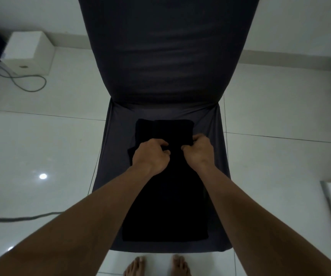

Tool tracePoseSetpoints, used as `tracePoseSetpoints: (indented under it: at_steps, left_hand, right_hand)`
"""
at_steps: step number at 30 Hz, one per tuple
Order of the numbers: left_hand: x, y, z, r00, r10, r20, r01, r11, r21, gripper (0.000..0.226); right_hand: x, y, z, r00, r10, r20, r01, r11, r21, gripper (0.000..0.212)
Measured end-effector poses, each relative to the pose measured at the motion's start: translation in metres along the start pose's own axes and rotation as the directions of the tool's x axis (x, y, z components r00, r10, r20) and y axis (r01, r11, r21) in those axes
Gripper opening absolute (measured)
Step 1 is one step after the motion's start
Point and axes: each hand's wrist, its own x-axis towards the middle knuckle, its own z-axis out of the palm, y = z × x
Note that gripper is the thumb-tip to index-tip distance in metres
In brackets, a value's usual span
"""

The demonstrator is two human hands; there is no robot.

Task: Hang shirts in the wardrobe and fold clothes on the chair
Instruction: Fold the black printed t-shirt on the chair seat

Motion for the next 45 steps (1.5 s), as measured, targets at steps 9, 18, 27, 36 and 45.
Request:
tracePoseSetpoints:
  at_steps: [9,18,27,36,45]
  left_hand:
    - [-0.011,0.020,-0.007,0.999,-0.026,-0.038,0.019,0.985,-0.169,0.047]
    - [-0.022,0.046,-0.047,0.969,-0.202,0.140,0.245,0.807,-0.537,0.094]
    - [-0.070,0.046,-0.111,0.969,-0.024,0.245,0.186,0.722,-0.666,0.029]
    - [-0.148,0.138,-0.246,0.906,0.250,0.341,0.069,0.708,-0.703,0.023]
    - [-0.241,0.294,-0.333,0.845,0.501,0.187,-0.288,0.721,-0.630,0.069]
  right_hand:
    - [0.000,-0.018,-0.012,0.948,0.178,0.264,-0.266,0.900,0.347,0.068]
    - [-0.054,-0.027,-0.017,0.802,-0.060,0.595,-0.454,0.585,0.671,0.064]
    - [-0.105,-0.036,-0.059,0.868,-0.024,0.496,-0.346,0.688,0.638,0.025]
    - [-0.179,-0.133,-0.183,0.933,-0.340,0.116,0.139,0.638,0.758,0.045]
    - [-0.289,-0.256,-0.352,0.873,-0.441,-0.207,0.454,0.582,0.675,0.045]
